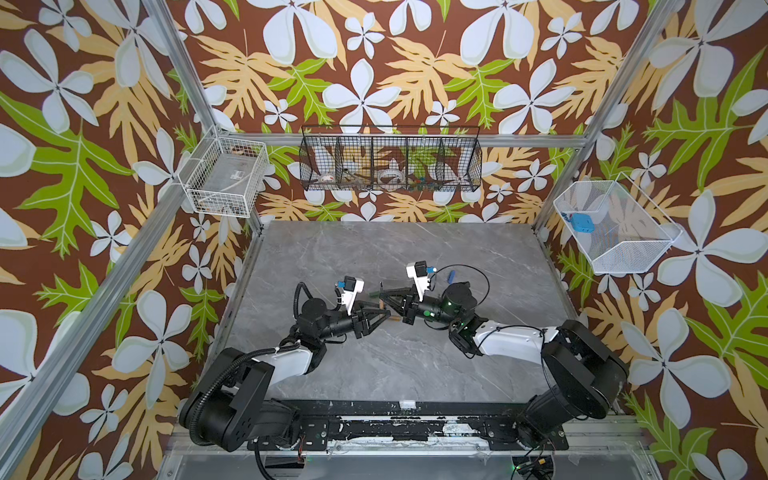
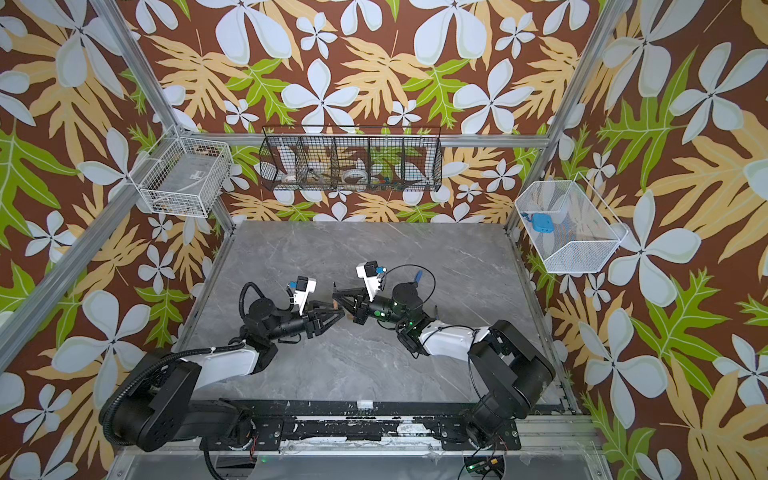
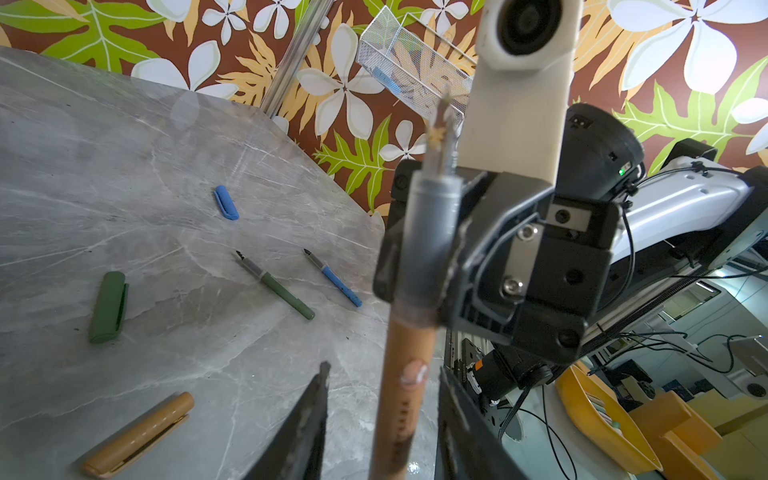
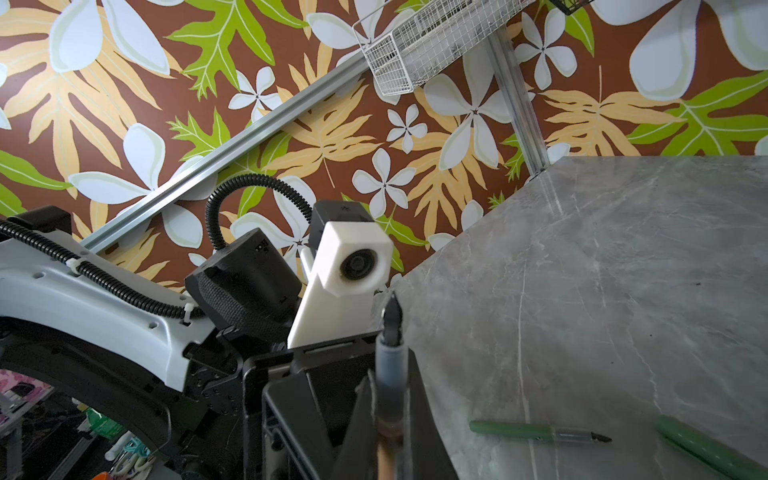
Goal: Insert the pens into the pen caps
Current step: 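Lift the orange pen with the right gripper while the left gripper reaches to take it, then hold the orange pen upright in the left gripper while the right gripper withdraws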
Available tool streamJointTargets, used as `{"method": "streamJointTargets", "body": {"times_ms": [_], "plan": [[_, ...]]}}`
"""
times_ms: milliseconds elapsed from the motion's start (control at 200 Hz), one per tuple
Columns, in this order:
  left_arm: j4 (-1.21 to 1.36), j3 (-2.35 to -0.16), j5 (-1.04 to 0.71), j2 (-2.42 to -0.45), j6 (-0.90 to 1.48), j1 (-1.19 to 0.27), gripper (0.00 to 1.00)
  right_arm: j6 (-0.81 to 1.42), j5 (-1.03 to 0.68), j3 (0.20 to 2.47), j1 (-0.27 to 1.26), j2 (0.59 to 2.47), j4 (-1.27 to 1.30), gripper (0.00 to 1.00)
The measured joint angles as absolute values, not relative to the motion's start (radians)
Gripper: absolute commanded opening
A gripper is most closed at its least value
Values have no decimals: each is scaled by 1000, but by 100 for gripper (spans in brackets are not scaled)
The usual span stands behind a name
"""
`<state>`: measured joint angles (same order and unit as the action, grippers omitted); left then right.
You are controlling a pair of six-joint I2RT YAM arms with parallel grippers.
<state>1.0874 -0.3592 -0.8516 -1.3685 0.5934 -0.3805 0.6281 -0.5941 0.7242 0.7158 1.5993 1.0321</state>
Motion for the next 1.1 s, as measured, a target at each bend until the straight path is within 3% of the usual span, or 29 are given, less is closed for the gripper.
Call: {"method": "streamJointTargets", "body": {"times_ms": [400,515,661,951,1041,1101], "plan": [[1084,-365,-866,-1373,574,-382,6,638,-586,718,722,1597,1029,0],[1079,-368,-866,-1373,565,-382,1,623,-574,715,722,1586,1011,7],[1039,-377,-855,-1365,545,-383,0,605,-560,713,722,1569,987,31],[818,-412,-713,-1310,442,-382,0,477,-448,813,722,1432,666,38],[756,-415,-659,-1276,408,-382,0,425,-370,852,716,1380,508,49],[717,-415,-620,-1254,388,-381,0,393,-317,891,700,1363,387,50]]}}
